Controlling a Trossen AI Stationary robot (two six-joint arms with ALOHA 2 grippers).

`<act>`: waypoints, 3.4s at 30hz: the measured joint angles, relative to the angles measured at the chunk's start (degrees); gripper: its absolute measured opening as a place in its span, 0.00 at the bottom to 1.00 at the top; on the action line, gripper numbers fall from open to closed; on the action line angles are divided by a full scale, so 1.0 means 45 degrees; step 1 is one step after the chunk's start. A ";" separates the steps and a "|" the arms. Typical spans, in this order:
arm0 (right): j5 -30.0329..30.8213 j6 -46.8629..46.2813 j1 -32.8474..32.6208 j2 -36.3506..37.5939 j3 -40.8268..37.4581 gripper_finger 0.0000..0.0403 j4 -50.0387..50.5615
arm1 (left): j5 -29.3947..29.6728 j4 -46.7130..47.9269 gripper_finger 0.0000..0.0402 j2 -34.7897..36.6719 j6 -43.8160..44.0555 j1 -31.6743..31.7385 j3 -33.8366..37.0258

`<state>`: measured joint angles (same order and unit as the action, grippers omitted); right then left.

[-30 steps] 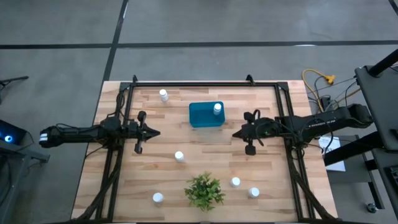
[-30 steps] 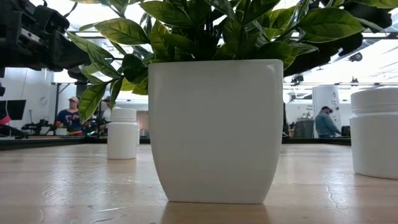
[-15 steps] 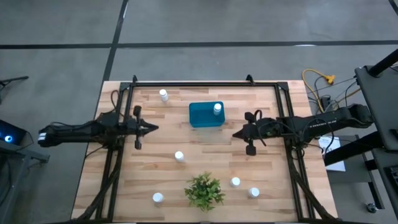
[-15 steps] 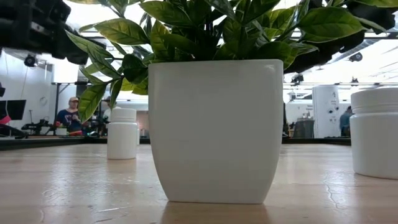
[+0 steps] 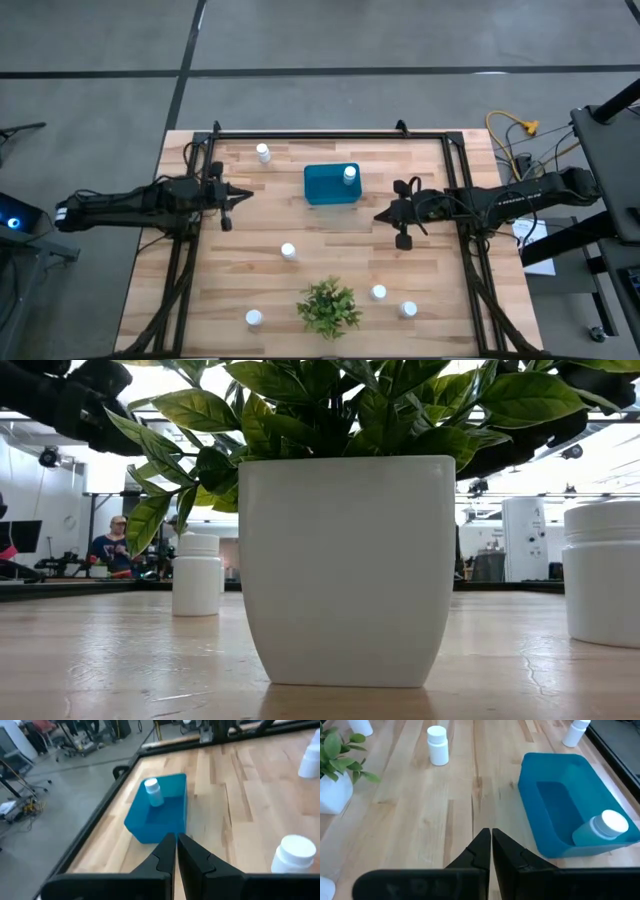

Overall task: Pick and place pill bottles into a basket
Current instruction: Put the white pill bottle into the blue bin

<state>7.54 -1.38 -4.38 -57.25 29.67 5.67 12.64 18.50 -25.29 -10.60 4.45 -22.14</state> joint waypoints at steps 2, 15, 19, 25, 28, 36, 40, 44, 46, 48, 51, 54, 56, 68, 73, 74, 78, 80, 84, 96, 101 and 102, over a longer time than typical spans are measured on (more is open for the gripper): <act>-0.0015 -0.0293 0.0000 0.0000 -0.0014 0.02 0.0090 | -0.0010 -0.0024 0.00 -0.0143 0.0243 0.0000 -0.0002; -0.0350 -0.0652 -0.0290 -0.0005 0.0087 0.02 0.0229 | -0.1062 -0.2140 0.00 -0.0218 0.0176 0.0000 0.0331; -0.0348 -0.0662 -0.0311 -0.0005 0.0079 0.02 0.0232 | -0.1319 -0.2242 0.00 0.0544 0.0146 -0.0003 0.0707; -0.0347 -0.0657 -0.0311 -0.0005 0.0057 0.02 0.0201 | -0.0797 -0.2021 0.00 0.1913 0.0046 0.0000 0.0977; -0.0257 -0.0389 -0.0427 -0.0005 -0.0120 0.02 -0.0291 | -0.0797 -0.2007 0.00 0.2621 0.0041 0.0000 0.1252; -0.0215 -0.0271 -0.0476 -0.0053 -0.0717 0.02 -0.1768 | -0.0897 -0.1996 0.00 0.3960 0.0182 0.0000 0.1790; -0.0211 -0.0327 -0.0476 -0.0044 -0.1319 0.02 -0.3039 | -0.1110 -0.1999 0.00 0.4303 0.0198 -0.0001 0.2076; -0.0216 -0.0391 -0.0476 -0.0049 -0.1950 0.02 -0.3902 | -0.1421 -0.2004 0.00 0.4570 0.0545 -0.0004 0.2494; -0.0222 -0.0496 -0.0476 -0.0049 -0.2305 0.02 -0.4540 | -0.1839 -0.1972 0.00 0.4689 0.0782 0.0000 0.2671; -0.0255 -0.0597 -0.0476 -0.0049 -0.2525 0.02 -0.4960 | -0.2652 -0.1987 0.00 0.4760 0.0969 0.0000 0.2751; -0.0299 -0.0595 -0.0476 -0.0044 -0.2612 0.02 -0.5052 | -0.3942 -0.2016 0.00 0.4903 0.1122 -0.0002 0.2800; -0.0305 -0.0558 -0.0476 -0.0044 -0.2588 0.02 -0.5042 | -0.4784 -0.2183 0.00 0.5135 0.1344 -0.0005 0.3049; -0.0314 -0.0463 -0.0476 -0.0043 -0.2504 0.02 -0.5054 | -0.5286 -0.2906 0.00 0.5277 0.1574 -0.0006 0.3432; -0.0449 -0.0333 -0.0476 -0.0029 -0.2331 0.02 -0.5033 | -0.5367 -0.5897 0.00 0.5177 0.1605 -0.0005 0.4811; -0.0449 -0.0393 -0.0476 -0.0029 -0.2331 0.02 -0.5119 | -0.5362 -0.5906 0.00 0.5142 0.1619 -0.0005 0.4816; -0.0448 -0.0515 -0.0476 -0.0029 -0.2331 0.02 -0.5170 | -0.5362 -0.5906 0.00 0.5121 0.1615 -0.0005 0.4816; -0.0871 -0.0979 -0.0491 -0.0044 -0.2325 0.02 -0.5470 | -0.5357 -0.5901 0.00 0.5094 0.1610 -0.0005 0.4821; -0.1339 -0.1034 -0.0501 -0.0050 -0.2243 0.02 -0.5404 | -0.5357 -0.5901 0.00 0.5094 0.1610 -0.0005 0.4821; -0.1403 -0.1221 -0.0726 -0.0053 -0.1507 0.02 -0.4538 | -0.5357 -0.5905 0.00 0.5094 0.1610 -0.0005 0.4827; -0.1827 -0.3041 -0.2302 -0.2686 0.2163 0.02 0.0478 | -0.5353 -0.5920 0.00 0.5050 0.1605 -0.0005 0.4840; -0.2395 -0.3470 -0.2802 -0.3542 0.3649 0.02 0.1504 | -0.5357 -0.5942 0.00 0.4998 0.1600 -0.0005 0.4845; -0.2407 -0.3511 -0.2900 -0.3670 0.3958 0.02 0.1774 | -0.5353 -0.5937 0.00 0.4963 0.1600 -0.0002 0.4842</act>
<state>-3.29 -17.18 -17.43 -73.77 47.48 13.66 -11.44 -8.21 -2.96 -3.40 4.44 -0.35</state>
